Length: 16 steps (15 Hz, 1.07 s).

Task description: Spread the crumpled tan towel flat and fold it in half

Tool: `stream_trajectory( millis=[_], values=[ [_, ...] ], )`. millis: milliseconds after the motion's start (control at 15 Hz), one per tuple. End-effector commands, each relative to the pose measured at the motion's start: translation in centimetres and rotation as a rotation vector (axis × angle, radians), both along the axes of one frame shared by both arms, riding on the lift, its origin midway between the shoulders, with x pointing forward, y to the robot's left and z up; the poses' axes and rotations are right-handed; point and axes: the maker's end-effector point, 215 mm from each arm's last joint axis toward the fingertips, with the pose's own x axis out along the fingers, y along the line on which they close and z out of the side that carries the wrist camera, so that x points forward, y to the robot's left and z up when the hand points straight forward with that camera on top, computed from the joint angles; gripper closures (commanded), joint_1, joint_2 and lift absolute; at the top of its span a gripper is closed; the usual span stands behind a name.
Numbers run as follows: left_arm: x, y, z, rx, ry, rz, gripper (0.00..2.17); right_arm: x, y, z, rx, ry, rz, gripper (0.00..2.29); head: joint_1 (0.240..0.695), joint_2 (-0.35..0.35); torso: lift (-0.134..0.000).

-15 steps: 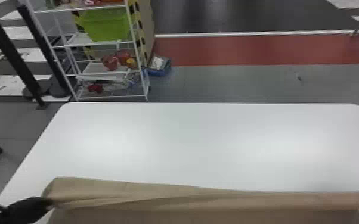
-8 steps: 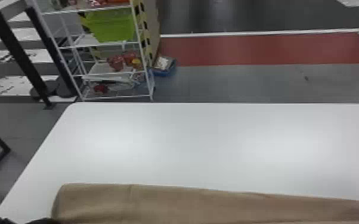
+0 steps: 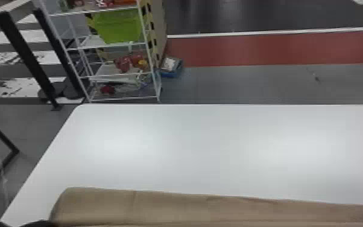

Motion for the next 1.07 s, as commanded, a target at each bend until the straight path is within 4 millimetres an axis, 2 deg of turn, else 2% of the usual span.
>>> stream_trajectory(
  millis=[0, 133, 267, 533, 1000],
  values=[
    [-1.2, -0.1, 1.2, 0.002, -0.020, -0.004, 1.81, -0.5, -0.5, 0.4, -0.002, -0.001, 0.001, 1.14, 0.695, 0.137, -0.123],
    [-2.2, -0.5, 0.2, -0.013, 0.009, -0.007, 1.81, -1.0, -0.3, -0.6, -0.011, 0.005, 0.018, 1.14, 0.695, 0.134, -0.123],
    [-2.0, -1.3, -0.6, -0.059, 0.004, -0.010, 1.81, -1.2, 0.3, -1.8, -0.017, 0.021, 0.035, 1.14, 0.695, 0.130, -0.123],
    [-1.6, -1.6, -0.9, -0.064, -0.002, -0.019, 1.81, -1.2, 0.4, -1.6, -0.015, 0.016, 0.035, 1.14, 0.695, 0.123, -0.123],
    [-2.5, -2.0, -1.6, -0.069, 0.013, -0.038, 1.81, -1.2, 0.3, -1.3, -0.010, 0.001, 0.032, 1.14, 0.695, 0.112, -0.123]
  ],
)
